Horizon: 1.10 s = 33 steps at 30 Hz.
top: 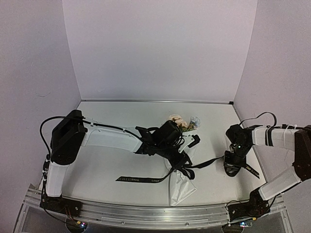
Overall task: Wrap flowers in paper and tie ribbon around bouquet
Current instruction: Cross the half-tied ribbon over the folded bouquet.
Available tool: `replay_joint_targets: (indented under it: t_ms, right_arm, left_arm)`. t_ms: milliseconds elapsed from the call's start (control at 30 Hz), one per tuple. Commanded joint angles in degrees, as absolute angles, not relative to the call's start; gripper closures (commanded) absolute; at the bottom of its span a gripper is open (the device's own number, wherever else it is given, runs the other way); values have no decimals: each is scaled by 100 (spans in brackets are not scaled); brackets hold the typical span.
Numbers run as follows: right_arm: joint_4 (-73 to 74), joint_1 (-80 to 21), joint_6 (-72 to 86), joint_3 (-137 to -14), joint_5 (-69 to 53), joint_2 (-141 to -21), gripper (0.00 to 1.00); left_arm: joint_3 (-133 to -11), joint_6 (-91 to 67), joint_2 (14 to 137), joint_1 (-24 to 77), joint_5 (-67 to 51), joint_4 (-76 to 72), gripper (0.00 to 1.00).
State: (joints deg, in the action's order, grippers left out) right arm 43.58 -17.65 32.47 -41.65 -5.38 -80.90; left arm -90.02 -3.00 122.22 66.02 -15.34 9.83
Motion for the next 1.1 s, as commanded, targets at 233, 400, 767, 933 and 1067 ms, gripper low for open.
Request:
replay_joint_targets:
  t_ms: [233,400,767,933,1067]
  right_arm:
    - [6464,-1992,3016,-6325,-2261,-7663,100]
    - [7048,-2627,2954,-7584,-2988,-7770,100]
    - [7372,-4038,3151,-9820,-4131,-9040,100]
    - [7426,-4207,3134,-10093,-4335,-9369,100]
    - [7451,-4273,3114,-10170,-4475,-9464,100]
  left_arm:
    - [-8415,-689,10954,6456,-1056,289,46]
    - [-7719,-601,10347,6415,-1103,-177,46]
    - [-6845,-259,9498,6416,-1005,-399,43]
    - [-6365,-68,9524,6416,-1115,-1001,42]
    - [-6006,-9,9576,6412,-1006,-1730,42]
